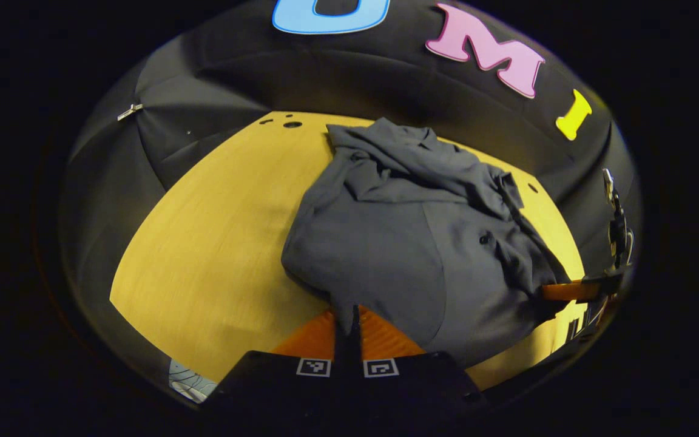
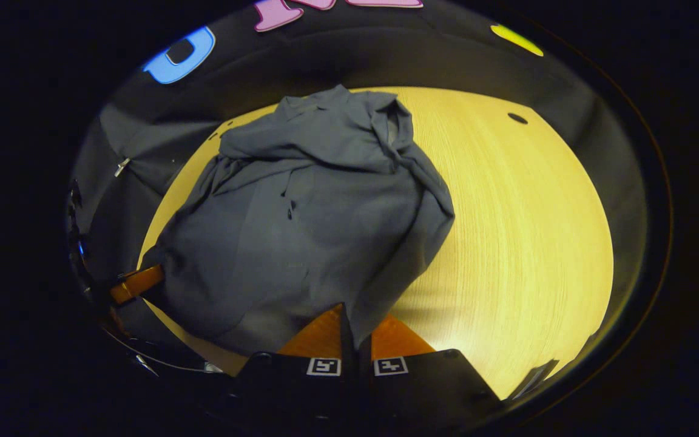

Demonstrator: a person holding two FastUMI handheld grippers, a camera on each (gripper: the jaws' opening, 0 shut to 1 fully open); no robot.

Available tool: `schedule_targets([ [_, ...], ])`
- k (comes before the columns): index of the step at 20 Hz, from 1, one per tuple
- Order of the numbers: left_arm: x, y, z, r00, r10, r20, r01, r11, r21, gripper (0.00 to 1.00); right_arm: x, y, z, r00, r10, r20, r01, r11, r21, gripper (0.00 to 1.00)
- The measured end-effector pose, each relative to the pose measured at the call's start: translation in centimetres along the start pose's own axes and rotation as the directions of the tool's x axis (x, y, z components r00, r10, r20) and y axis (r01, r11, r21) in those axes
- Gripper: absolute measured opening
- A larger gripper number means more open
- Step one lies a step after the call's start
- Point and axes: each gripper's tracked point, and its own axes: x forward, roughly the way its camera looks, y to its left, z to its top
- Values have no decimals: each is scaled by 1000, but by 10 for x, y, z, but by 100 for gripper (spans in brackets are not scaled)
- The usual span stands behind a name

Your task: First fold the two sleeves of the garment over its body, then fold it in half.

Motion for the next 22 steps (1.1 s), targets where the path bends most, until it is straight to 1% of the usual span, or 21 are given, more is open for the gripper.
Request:
schedule_targets([
  [2,-6,-6,18,999,-21,31,21,1000,-14,5,-4,2,14,999,3,42,-2,1000,-26,5],
  [5,-14,-14,52,995,-39,93,38,999,14,5,-10,5,36,996,1,92,5,998,-63,6],
  [9,-21,-24,90,985,-57,161,50,998,47,5,-12,11,77,988,19,152,-12,999,-49,5],
  [12,-23,-28,109,978,-74,195,64,996,56,5,-12,15,101,982,22,188,-14,999,-43,5],
  [13,-25,-29,115,976,-78,205,67,996,58,2,-13,17,108,980,25,199,-17,999,-42,5],
  [14,-25,-28,122,973,-80,216,69,996,62,5,-15,19,116,976,30,215,-20,999,-45,5],
  [15,-25,-28,128,971,-81,225,68,996,65,2,-17,22,124,973,34,229,-23,999,-49,5],
  [16,-24,-28,135,968,-82,236,69,996,65,2,-19,24,131,969,39,242,-26,998,-55,5],
  [17,-24,-28,143,966,-84,244,71,996,62,5,-19,26,139,966,44,254,-30,998,-58,5],
  [20,-21,-29,170,956,-86,282,82,996,27,5,-17,29,163,956,54,289,-33,997,-76,5],
  [22,-16,-29,190,947,-82,310,79,997,21,5,-15,28,181,948,52,314,-25,996,-86,5],
])
